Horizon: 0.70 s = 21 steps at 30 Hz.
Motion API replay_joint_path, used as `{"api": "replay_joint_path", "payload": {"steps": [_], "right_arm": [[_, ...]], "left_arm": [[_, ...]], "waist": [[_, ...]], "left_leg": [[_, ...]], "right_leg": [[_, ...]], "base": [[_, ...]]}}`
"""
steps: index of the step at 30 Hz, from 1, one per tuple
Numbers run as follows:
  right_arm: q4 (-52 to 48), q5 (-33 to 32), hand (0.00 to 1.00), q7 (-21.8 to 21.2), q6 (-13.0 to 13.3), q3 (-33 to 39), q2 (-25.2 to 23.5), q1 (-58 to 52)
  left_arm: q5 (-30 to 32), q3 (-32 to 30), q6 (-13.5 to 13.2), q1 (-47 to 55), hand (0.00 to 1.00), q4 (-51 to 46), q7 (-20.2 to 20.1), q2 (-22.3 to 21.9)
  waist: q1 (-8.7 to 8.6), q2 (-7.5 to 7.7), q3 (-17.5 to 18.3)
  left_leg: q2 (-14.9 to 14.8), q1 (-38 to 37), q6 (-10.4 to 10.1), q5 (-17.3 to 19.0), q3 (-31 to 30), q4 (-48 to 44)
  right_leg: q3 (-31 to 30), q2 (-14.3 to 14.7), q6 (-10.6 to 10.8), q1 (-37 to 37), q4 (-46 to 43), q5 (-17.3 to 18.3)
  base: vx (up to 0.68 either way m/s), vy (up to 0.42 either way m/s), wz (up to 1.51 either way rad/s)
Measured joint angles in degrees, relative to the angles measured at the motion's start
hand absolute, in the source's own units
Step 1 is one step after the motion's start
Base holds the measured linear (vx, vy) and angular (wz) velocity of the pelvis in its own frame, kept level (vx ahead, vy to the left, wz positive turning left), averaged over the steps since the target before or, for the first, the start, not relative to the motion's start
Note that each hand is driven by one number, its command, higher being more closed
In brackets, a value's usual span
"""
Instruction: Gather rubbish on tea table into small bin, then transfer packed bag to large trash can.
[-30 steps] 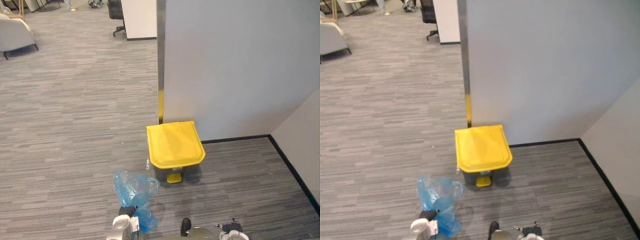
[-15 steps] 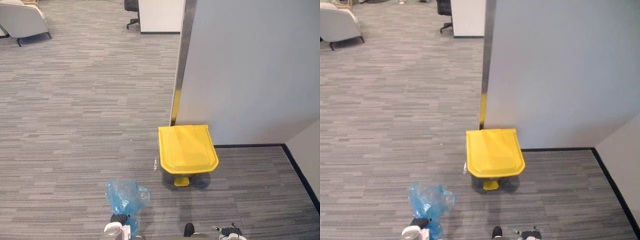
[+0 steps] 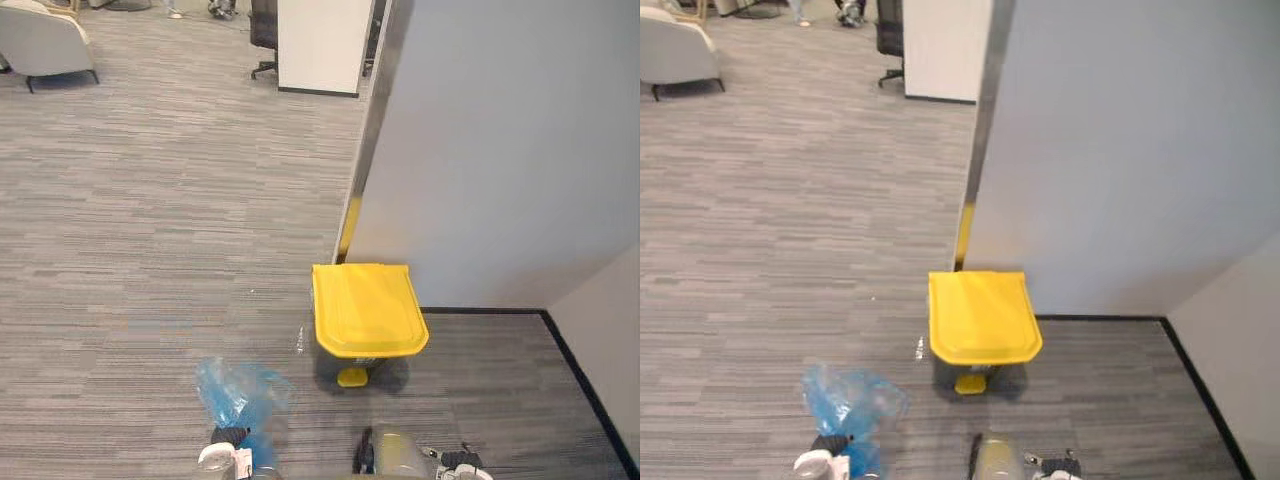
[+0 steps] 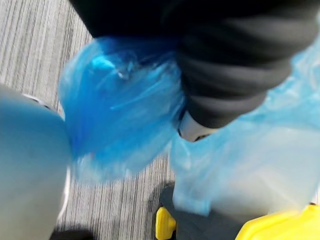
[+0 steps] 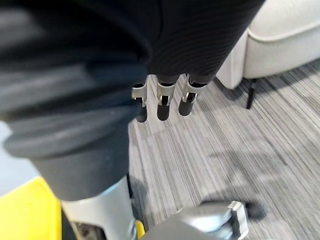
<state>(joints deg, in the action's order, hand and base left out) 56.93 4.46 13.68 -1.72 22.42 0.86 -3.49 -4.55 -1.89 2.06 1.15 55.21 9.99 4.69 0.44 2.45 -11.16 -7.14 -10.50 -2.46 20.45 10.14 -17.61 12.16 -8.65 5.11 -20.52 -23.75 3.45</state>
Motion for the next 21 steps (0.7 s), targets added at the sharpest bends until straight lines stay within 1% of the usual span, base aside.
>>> {"api": "replay_joint_path", "payload": {"steps": [1,2,3,4,5,6,7,8,9,10,11,12,13,15,16,19,21], "right_arm": [[-0.1,0.0,0.0,0.1,0.0,0.1,0.0,0.0],[-0.3,-0.1,0.0,0.3,-0.1,0.4,-0.5,0.0],[-0.4,-0.1,0.0,0.3,-0.1,0.6,-0.7,-0.1],[-0.9,0.0,0.0,0.4,-0.3,1.3,-1.2,-0.5],[-2.1,0.0,0.0,0.4,-0.5,2.3,-0.7,-0.3],[-3.4,0.1,0.0,0.4,-0.4,2.3,-0.5,0.4],[-4.3,0.1,0.0,0.4,-0.5,2.3,-0.5,0.3],[-4.7,0.1,0.0,0.4,-0.5,2.3,-0.5,0.3],[-4.8,0.1,0.0,0.2,-0.4,2.1,-0.5,0.2],[-4.9,0.1,0.0,0.1,-0.4,2.0,-0.5,0.1],[-5.0,0.1,0.0,0.1,-0.3,2.0,-0.5,0.1],[-6.0,0.1,0.0,-0.3,-0.4,1.7,-0.7,-0.1],[-6.1,0.1,0.0,-0.3,-0.4,1.7,-0.7,-0.1],[-6.5,-0.6,0.0,-0.2,-0.4,1.3,-0.4,0.4],[-6.5,-0.7,0.0,-0.1,-0.4,1.2,-0.2,1.1],[-6.9,-1.2,0.0,0.0,-0.4,-0.7,0.8,1.6],[-8.5,-2.1,0.0,0.1,-0.4,-2.6,1.6,2.9]], "left_arm": [[0.1,0.0,0.0,-2.0,1.0,0.0,0.0,-0.5],[0.6,-0.1,-0.2,-3.7,1.0,-0.2,0.0,-1.2],[0.8,-0.3,-0.2,-4.1,1.0,-0.3,0.0,-1.4],[1.1,-0.8,-0.5,-4.3,1.0,-0.6,-0.1,-1.4],[1.1,-1.1,-0.6,-5.3,1.0,-0.5,0.0,-2.6],[1.1,-1.0,-0.9,-6.1,1.0,-0.6,-0.2,-3.5],[1.1,-0.9,-1.2,-6.5,1.0,-0.6,-0.1,-4.1],[1.1,-0.9,-1.3,-6.8,1.0,-0.6,-0.2,-4.3],[1.3,-0.4,-1.4,-7.1,1.0,-0.6,-0.3,-4.5],[1.6,-0.4,-1.4,-6.9,1.0,-0.6,-0.5,-4.6],[1.8,-0.4,-1.4,-6.9,1.0,-0.6,-0.7,-4.7],[2.2,-0.3,-1.4,-7.2,1.0,-1.1,-1.3,-5.0],[2.1,-0.3,-1.4,-7.3,1.0,-1.2,-1.3,-5.0],[2.0,-0.6,-1.4,-7.6,1.0,-2.7,-1.2,-5.1],[2.0,-1.0,-1.4,-8.0,1.0,-2.7,-1.2,-5.2],[1.6,-1.1,-1.4,-8.1,1.0,-2.9,-1.2,-5.3],[1.4,-1.1,-1.4,-8.7,1.0,-3.3,-1.2,-5.2]], "waist": [[-0.13,-0.52,-1.5],[-0.03,-0.53,-2.8],[-0.01,-0.22,-3.1],[0.1,1.17,-3.0],[0.14,-0.85,-4.3],[-0.27,-1.79,-4.9],[-0.34,-1.93,-4.9],[-0.35,-2.07,-4.9],[-0.1,-1.96,-5.0],[-0.02,-1.94,-5.0],[-0.04,-1.96,-5.0],[0.03,-1.67,-4.8],[0.03,-1.66,-4.8],[0.06,-1.72,-4.8],[0.09,-1.95,-5.0],[0.36,-2.3,-5.2],[0.39,-2.72,-5.0]], "left_leg": [[-1.2,0.1,-0.8,1.9,-1.1,-2.3],[-1.7,-0.2,-2.2,3.7,-2.3,-4.6],[-1.7,-0.7,-2.6,4.5,-2.6,-5.3],[-1.2,-1.6,-3.9,6.1,-3.3,-6.1],[-3.1,-3.5,-4.8,7.2,-3.4,-6.5],[-4.1,-3.4,-3.8,6.7,-2.1,-6.0],[-4.4,-3.7,-2.8,6.5,-1.8,-5.0],[-4.8,-4.0,-2.5,6.5,-1.8,-4.7],[-5.6,-5.2,-2.3,6.3,-1.8,-4.7],[-6.0,-5.8,-2.1,6.2,-1.9,-5.1],[-6.2,-5.8,-2.1,6.2,-1.9,-5.7],[-6.4,-3.2,-2.2,6.2,-2.5,-9.0],[-6.4,-2.9,-2.2,6.2,-2.6,-9.4],[-6.7,4.9,-2.6,6.4,-3.8,-16.2],[-6.8,6.8,-2.6,6.4,-4.5,-17.7],[-7.1,8.7,-2.8,6.3,-4.5,-18.8],[-7.1,10.7,-3.0,6.2,-4.5,-19.0]], "right_leg": [[0.5,0.5,1.2,-0.4,6.2,-1.7],[1.2,0.4,2.3,0.5,9.3,-1.4],[1.1,0.1,2.9,0.8,9.4,-0.5],[0.8,-1.0,4.6,2.3,9.1,2.6],[1.8,-0.2,4.9,2.1,5.3,0.8],[2.6,-0.3,4.2,1.0,1.8,1.9],[2.9,-0.3,2.8,0.1,-0.6,3.1],[3.1,-0.3,2.3,-0.2,-1.8,3.8],[3.1,-0.3,1.7,-0.7,-6.3,7.1],[3.1,-0.4,1.6,-0.7,-8.4,8.7],[3.2,-0.6,1.5,-0.7,-9.3,9.6],[3.0,-1.3,1.2,-2.6,-12.1,11.7],[3.0,-1.4,1.1,-2.8,-12.3,11.8],[3.3,-2.1,0.8,-7.0,-13.1,11.9],[3.6,-2.2,0.5,-7.9,-13.4,11.6],[3.6,-2.3,-0.4,-9.7,-14.5,11.4],[3.6,-2.4,-0.5,-11.7,-14.8,11.3]], "base": [[0.37,-0.232,0.58],[0.32,-0.241,0.64],[0.35,-0.288,0.61],[0.39,-0.264,0.42],[0.43,-0.271,0.53],[0.37,-0.227,0.42],[0.26,-0.188,0.41],[0.24,-0.201,0.33],[0.19,-0.19,0.22],[0.14,-0.151,0.19],[0.12,-0.18,0.15],[0.06,-0.108,0.16],[0.07,-0.139,0.18],[0.01,-0.05,0.19],[0.02,-0.03,0.19],[0.04,-0.023,0.04],[0.05,-0.037,0.0]]}}
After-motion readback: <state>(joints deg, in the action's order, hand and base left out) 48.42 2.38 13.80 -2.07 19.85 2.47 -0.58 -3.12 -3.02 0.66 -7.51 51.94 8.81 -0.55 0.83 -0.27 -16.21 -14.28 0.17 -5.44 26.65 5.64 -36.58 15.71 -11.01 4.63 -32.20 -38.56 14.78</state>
